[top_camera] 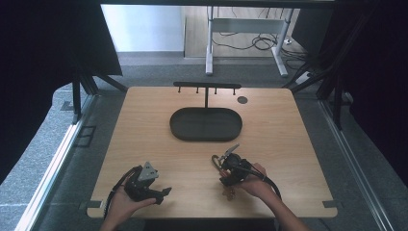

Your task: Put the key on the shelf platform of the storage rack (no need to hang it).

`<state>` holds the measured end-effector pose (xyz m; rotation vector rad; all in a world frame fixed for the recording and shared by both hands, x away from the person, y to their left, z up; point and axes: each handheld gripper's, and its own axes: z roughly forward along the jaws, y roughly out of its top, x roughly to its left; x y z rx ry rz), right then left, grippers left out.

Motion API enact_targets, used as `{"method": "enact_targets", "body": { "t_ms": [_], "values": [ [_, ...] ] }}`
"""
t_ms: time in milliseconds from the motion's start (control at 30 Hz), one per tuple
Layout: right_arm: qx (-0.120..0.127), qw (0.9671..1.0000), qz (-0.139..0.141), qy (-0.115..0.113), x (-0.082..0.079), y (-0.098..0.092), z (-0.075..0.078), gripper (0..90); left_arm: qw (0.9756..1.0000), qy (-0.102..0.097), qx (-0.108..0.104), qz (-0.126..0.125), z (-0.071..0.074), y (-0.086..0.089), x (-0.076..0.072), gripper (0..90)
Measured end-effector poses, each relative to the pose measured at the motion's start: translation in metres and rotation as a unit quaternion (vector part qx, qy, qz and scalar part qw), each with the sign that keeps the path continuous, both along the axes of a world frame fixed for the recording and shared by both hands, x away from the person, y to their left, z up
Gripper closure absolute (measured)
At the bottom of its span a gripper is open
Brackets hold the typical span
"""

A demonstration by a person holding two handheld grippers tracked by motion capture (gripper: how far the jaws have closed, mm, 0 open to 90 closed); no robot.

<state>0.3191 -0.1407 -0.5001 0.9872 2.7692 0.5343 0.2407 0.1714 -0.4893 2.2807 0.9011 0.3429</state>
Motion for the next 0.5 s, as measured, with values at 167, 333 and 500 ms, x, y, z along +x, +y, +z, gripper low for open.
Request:
{"method": "enact_targets", "body": {
  "t_ms": [167, 333, 500],
  "values": [
    [-0.002, 0.9999, -0.007, 0.008, 0.004, -0.0025, -0.0071, 51.5, 1.0, 0.0, 0.001, 0.002, 0.0, 0.0011, 0.0002, 20.4],
    [0.003, 0.9999, -0.005, 0.008, 0.0045, -0.003, -0.0074, 56.5, 1.0, 0.0, 0.001, 0.001, 0.0001, 0.0009, 0.0003, 20.4],
    [0.007, 0.9999, -0.002, 0.014, 0.0066, -0.0044, -0.0066, 65.8, 1.0, -0.001, 0.002, 0.0, -0.0002, 0.0015, 0.0008, 20.4]
  ]
}}
